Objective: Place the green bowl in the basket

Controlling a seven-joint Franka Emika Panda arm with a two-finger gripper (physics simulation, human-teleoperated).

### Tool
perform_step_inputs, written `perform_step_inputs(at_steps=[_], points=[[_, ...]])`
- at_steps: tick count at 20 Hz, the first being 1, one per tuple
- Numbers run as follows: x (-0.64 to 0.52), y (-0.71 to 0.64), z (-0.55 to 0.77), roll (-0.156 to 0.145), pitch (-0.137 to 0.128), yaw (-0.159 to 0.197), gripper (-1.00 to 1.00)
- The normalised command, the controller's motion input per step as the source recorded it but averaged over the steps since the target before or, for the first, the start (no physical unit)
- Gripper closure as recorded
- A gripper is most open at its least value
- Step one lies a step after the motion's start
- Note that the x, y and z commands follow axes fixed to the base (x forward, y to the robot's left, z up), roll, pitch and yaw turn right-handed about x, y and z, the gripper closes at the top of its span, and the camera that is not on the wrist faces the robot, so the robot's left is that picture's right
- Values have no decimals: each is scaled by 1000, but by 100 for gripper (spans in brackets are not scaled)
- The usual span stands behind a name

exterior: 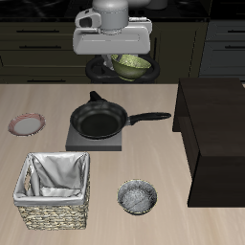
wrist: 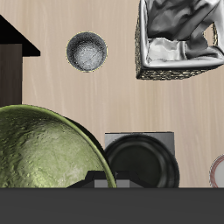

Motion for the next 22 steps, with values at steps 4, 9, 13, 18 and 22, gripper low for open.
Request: perform_step_inputs(at_steps=[4, 9, 13, 18, 22], points=[[325, -426, 238, -25, -26, -48, 100], [347, -293, 103, 42, 23, -12, 100], [421, -439, 79, -7, 0, -2, 100], [305, -241, 41, 8, 15, 1, 100], [331, -570, 113, -79, -28, -7, 100]])
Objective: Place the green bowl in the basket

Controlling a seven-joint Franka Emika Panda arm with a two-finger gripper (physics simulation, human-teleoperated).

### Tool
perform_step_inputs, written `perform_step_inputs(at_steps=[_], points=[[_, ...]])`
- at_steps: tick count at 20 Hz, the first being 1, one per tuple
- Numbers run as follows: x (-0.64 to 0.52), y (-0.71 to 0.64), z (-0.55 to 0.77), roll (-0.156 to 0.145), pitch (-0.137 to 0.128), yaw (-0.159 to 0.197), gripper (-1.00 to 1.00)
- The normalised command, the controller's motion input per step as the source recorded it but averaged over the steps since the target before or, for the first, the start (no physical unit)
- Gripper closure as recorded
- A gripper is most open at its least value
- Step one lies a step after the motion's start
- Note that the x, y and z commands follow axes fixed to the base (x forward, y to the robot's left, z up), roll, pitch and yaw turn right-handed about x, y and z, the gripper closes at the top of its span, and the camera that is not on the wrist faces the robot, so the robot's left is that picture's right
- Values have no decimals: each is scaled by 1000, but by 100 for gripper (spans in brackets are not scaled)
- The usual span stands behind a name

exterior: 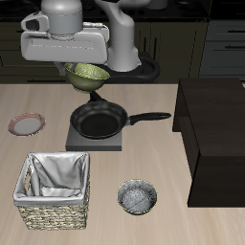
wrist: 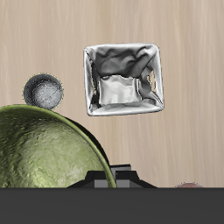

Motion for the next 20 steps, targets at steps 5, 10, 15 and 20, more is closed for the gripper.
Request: perform_step_inputs(at_steps=[5, 10, 15, 20], points=[[256, -349, 69, 8, 7, 9, 100], [183, -240, 65, -24, -18, -11, 100], [175, -167, 17, 67, 2, 36, 100], [203, -186, 58, -15, -12, 5, 100]])
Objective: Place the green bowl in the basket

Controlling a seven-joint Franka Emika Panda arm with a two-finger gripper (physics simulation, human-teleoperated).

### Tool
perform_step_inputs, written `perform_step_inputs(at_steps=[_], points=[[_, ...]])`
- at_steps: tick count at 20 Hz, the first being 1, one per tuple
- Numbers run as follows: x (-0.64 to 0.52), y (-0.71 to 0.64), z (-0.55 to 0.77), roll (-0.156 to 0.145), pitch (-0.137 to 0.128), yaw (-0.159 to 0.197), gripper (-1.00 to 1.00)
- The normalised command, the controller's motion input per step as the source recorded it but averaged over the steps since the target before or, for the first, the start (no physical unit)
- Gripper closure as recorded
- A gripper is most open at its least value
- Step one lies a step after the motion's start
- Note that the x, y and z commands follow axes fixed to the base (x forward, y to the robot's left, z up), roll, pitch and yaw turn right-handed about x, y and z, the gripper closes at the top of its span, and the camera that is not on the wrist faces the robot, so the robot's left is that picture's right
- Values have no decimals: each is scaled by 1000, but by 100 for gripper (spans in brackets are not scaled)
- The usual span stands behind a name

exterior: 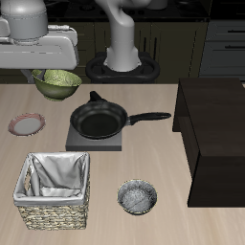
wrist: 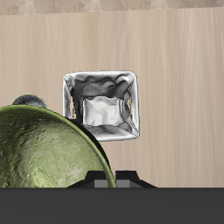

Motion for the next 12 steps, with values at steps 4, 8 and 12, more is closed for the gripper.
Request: perform_step_inputs(at_steps=[4, 8, 12], points=[[334, -302, -24, -38, 25, -31, 100], [201, -86, -47, -7, 2, 6, 100], [224, 27, -51, 27, 8, 16, 100]])
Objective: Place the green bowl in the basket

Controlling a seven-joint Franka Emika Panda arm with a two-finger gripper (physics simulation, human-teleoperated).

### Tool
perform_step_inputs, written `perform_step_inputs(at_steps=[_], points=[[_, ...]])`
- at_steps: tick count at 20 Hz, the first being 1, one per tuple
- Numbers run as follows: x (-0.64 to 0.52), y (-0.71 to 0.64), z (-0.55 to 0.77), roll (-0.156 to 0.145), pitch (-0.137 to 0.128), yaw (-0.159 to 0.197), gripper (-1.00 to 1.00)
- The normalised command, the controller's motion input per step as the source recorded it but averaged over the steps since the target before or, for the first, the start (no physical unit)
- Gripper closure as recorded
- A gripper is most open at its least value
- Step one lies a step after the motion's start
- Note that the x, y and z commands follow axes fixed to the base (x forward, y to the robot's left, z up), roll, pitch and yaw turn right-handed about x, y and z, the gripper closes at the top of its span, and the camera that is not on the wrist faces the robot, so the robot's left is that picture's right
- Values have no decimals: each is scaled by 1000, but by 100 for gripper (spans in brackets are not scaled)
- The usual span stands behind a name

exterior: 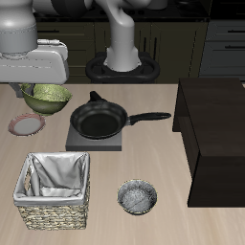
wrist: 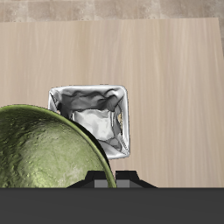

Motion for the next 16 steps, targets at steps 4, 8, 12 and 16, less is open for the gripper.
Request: perform_step_inputs(at_steps=[4, 8, 12, 16], points=[[179, 28, -16, 27, 5, 10, 100], [121, -107, -65, -19, -7, 0, 100], [169, -160, -251, -38, 35, -10, 100], [109, -109, -294, -1, 42, -14, 100]])
